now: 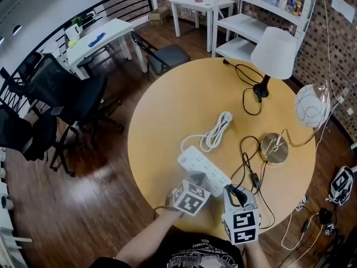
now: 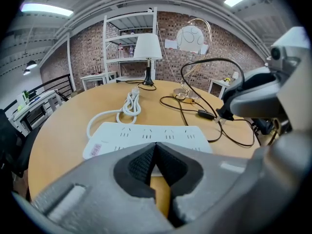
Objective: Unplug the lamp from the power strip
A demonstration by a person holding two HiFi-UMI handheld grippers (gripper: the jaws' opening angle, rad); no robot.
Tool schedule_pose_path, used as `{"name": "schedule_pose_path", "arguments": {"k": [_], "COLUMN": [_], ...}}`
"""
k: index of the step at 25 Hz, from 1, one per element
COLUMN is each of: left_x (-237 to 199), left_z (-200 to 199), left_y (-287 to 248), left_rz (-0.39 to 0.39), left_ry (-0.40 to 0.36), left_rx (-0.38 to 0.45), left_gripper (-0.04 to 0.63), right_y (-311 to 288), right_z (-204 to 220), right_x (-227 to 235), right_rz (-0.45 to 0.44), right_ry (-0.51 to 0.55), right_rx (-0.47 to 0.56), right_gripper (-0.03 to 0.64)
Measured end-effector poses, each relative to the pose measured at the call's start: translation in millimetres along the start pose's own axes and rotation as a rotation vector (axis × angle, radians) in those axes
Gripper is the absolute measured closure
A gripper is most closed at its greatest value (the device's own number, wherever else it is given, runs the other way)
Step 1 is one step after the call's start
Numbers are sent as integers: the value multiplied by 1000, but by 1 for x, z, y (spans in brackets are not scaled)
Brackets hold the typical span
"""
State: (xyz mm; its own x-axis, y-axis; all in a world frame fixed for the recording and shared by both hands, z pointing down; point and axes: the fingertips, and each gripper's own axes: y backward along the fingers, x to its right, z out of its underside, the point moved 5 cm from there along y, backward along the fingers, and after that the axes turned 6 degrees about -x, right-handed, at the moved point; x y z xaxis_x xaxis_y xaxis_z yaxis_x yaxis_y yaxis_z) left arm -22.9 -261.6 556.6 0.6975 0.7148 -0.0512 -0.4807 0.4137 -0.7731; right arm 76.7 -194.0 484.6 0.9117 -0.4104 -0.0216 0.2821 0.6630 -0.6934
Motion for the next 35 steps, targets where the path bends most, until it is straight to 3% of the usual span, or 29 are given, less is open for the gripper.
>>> {"name": "schedule_pose_path", "arguments": {"k": [14,28,35], "left_x": [1,2,17], "left_z": [1,3,4], "left_y": [-1,-1,17], "left_rz": [-22,-84,-121], "left_ry": [-3,29,104], "left_rx": [-16,2,47], "left_gripper": [594,594,594], "right_y": [-18,-25,-14], "right_z": [61,81,82], "right_x": [3,4,2], "right_rz": [-16,-53,-106], "right_ry": [-26,-54,-27], "right_rx": [-117,-123,-82], "right_gripper": [563,520,496]}}
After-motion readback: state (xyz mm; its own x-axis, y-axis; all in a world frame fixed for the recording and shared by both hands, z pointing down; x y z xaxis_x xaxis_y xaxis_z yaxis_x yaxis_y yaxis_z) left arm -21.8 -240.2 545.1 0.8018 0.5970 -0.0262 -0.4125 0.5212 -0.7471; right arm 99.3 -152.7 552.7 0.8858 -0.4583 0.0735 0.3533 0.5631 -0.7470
